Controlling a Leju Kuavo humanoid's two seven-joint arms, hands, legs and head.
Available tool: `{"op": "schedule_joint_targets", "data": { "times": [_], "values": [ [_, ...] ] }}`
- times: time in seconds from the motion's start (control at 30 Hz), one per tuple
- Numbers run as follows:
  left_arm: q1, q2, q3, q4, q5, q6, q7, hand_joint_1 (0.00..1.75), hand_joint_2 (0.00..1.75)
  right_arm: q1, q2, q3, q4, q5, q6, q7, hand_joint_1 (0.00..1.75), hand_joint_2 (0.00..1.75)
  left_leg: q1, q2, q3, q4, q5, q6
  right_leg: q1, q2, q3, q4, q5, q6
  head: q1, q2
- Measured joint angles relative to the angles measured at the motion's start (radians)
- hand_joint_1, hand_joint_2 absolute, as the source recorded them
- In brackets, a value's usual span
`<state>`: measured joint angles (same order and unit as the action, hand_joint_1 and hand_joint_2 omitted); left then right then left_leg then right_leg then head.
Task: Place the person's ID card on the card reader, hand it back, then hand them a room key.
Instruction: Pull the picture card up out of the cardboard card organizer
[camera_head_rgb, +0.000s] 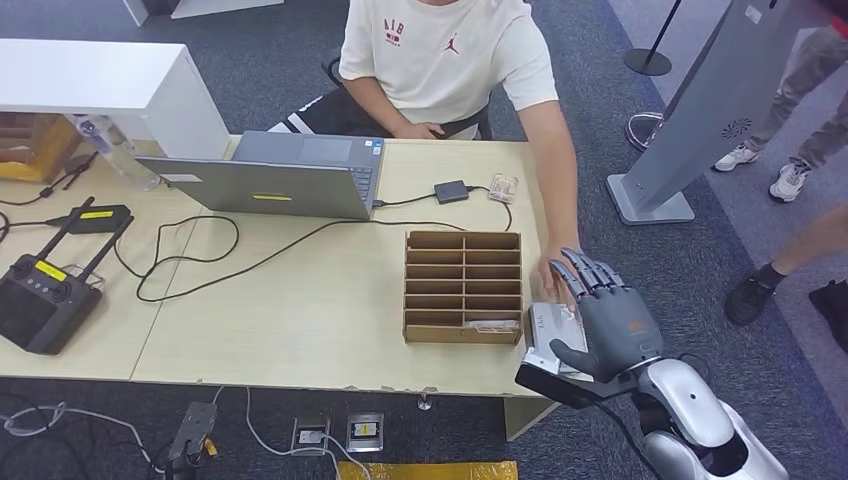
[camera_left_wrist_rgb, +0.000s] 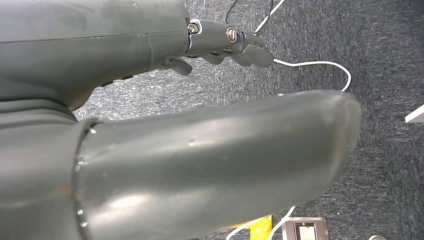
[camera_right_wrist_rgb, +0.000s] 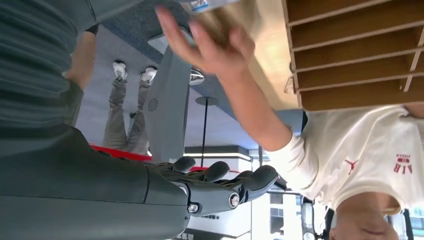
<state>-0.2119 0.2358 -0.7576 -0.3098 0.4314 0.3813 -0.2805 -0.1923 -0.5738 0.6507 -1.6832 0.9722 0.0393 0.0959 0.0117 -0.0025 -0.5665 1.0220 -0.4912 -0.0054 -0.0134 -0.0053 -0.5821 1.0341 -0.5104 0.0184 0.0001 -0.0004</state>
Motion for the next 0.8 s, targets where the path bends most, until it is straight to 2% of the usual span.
{"op": "schedule_joint_targets", "data": {
  "times": [0.43,0.8],
  "values": [
    [0.005,0.0,0.0,0.002,-0.006,-0.006,0.007,0.0,0.0,-0.008,0.013,0.041,0.04,-0.073,0.034,-0.032,0.0,1.75,0.0,0.0,0.0,0.0,0.0,0.0,0.0,0.0,0.0,0.0,0.0,0.0,0.0,0.0],
    [0.004,0.0,0.0,0.002,-0.012,-0.013,0.008,0.0,0.0,-0.048,0.071,0.057,0.101,-0.112,0.032,-0.092,0.0,1.75,0.0,0.0,0.0,0.0,0.0,0.0,0.0,0.0,0.0,0.0,0.0,0.0,0.0,0.0]
  ]
}}
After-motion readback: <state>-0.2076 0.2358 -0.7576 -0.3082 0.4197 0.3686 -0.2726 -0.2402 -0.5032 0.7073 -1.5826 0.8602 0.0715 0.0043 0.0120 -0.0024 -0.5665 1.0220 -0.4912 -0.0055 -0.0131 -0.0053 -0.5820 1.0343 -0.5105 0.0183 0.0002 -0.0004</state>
